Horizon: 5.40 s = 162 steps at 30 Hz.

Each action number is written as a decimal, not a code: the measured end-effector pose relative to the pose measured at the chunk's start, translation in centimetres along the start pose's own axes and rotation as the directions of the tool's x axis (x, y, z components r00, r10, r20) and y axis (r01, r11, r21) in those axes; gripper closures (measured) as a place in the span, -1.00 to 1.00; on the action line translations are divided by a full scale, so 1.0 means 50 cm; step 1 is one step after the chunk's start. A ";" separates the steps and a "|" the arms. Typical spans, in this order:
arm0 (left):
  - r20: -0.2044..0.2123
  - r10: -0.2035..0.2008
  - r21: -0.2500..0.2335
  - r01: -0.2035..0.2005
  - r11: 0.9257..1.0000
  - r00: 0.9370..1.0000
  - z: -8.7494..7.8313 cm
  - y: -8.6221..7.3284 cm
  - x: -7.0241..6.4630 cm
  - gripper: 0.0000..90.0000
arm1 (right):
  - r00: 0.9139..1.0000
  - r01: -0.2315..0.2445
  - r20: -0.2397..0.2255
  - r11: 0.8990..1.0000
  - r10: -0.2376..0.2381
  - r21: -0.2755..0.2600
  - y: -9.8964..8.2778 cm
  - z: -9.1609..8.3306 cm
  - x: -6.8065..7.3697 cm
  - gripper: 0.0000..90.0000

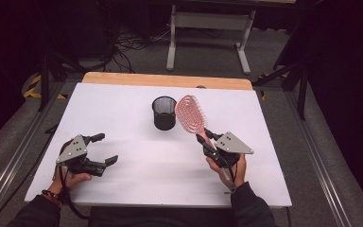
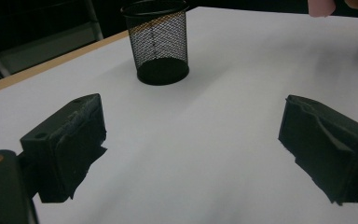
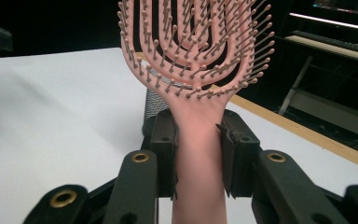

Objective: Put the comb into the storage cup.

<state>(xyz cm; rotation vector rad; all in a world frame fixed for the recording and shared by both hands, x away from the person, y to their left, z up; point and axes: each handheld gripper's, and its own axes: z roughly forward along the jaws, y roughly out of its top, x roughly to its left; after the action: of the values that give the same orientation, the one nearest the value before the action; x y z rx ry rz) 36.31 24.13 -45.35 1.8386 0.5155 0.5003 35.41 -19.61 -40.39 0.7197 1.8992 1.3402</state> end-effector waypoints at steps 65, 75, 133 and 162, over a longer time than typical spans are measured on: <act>0.146 -0.119 -0.186 0.146 0.972 0.982 0.214 0.183 -0.124 0.11 | 0.995 0.101 0.003 0.995 -0.101 0.018 -0.029 0.068 0.133 0.55; 0.173 -0.131 -0.199 0.165 0.966 0.976 0.213 0.189 -0.123 0.26 | 0.993 0.111 0.033 0.994 -0.112 0.021 -0.029 0.073 0.137 0.55; 0.117 -0.056 -0.229 0.082 0.970 0.992 0.164 0.204 -0.064 0.41 | 0.988 0.141 0.065 0.989 -0.138 -0.040 -0.034 0.015 0.076 -0.36; 0.043 -0.081 -0.218 0.089 0.972 0.996 0.127 0.189 -0.014 0.41 | 0.978 0.131 0.164 0.991 -0.126 -0.022 -0.072 -0.055 0.014 -0.61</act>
<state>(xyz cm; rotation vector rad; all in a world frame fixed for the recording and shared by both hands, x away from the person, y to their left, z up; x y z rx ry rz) 40.35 16.06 -38.38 1.6045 0.4936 0.4489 32.62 -21.74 -43.35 0.6573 1.7594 1.1923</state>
